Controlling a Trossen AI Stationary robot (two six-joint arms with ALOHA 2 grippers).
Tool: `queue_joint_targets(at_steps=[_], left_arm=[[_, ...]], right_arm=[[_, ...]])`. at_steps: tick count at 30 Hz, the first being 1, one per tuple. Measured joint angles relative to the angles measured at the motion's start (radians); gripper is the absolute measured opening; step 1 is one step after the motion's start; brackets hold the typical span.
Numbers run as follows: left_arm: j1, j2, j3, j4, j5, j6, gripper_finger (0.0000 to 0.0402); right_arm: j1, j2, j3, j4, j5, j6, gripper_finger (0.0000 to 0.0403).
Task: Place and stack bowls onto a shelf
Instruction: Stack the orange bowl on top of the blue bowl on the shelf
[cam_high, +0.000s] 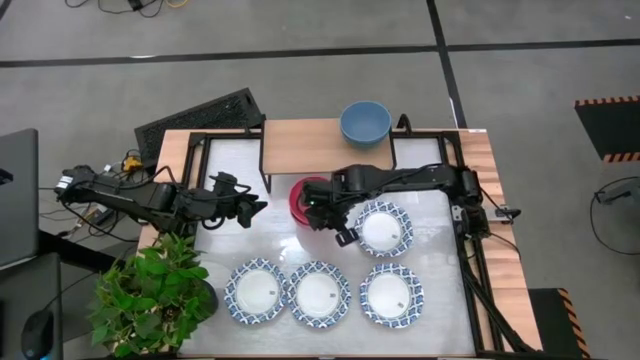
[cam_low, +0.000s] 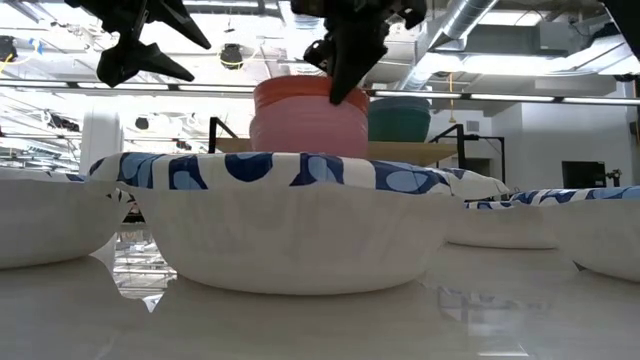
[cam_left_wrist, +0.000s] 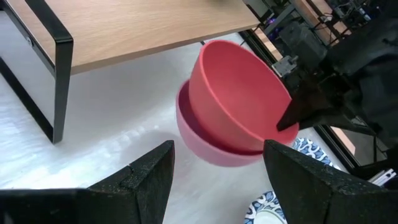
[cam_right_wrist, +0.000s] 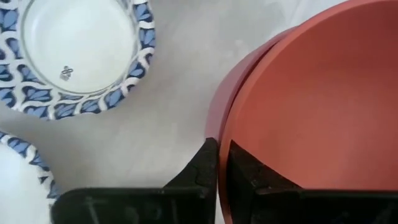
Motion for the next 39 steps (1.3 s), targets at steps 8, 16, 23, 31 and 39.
queue_joint_targets(at_steps=[8, 16, 23, 31, 39], left_arm=[[0.000, 0.000, 0.000, -0.005, -0.001, 0.000, 0.0234], [0.000, 0.000, 0.000, -0.008, 0.000, 0.000, 0.0234], [0.000, 0.000, 0.000, -0.008, 0.000, 0.000, 0.0234], [0.000, 0.000, 0.000, -0.008, 0.000, 0.000, 0.0234], [0.000, 0.000, 0.000, -0.008, 0.000, 0.000, 0.0234]], right_arm=[[0.000, 0.067, -0.060, 0.082, 0.025, 0.027, 0.0038], [0.003, 0.092, -0.062, 0.064, 0.025, 0.046, 0.0060], [0.004, 0.090, -0.061, 0.057, -0.009, 0.043, 0.0062], [0.004, 0.090, -0.061, 0.064, -0.050, 0.043, 0.0064], [-0.004, 0.090, -0.061, 0.064, -0.052, 0.035, 0.0064]])
